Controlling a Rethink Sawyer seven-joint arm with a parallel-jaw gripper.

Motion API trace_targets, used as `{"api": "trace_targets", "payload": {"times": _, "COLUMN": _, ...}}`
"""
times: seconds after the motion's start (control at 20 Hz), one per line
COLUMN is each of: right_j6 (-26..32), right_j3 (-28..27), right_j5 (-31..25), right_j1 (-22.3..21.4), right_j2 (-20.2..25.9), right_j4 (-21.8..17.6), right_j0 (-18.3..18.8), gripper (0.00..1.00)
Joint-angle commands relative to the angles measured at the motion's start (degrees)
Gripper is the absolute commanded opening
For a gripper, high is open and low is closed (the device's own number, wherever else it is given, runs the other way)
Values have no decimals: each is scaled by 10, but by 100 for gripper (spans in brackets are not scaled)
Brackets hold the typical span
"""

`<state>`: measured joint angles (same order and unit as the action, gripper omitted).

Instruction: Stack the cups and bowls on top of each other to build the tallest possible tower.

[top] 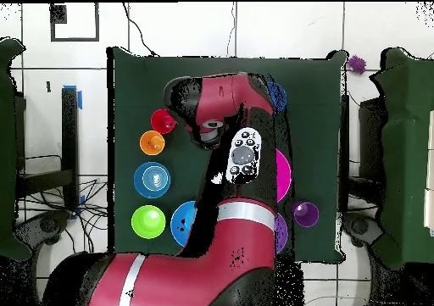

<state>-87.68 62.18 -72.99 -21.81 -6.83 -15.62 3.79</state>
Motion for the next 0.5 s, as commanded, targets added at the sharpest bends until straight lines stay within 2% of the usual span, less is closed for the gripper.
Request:
{"api": "trace_targets", "payload": {"times": 0.05, "right_j6": -22, "right_j3": 66, "right_j5": -8, "right_j1": 9, "right_j2": 42, "right_j4": 4, "right_j0": -4, "gripper": 100}}
{"api": "trace_targets", "payload": {"times": 0.5, "right_j6": -45, "right_j3": 88, "right_j5": -3, "right_j1": 9, "right_j2": 43, "right_j4": 16, "right_j0": -2, "gripper": 100}}
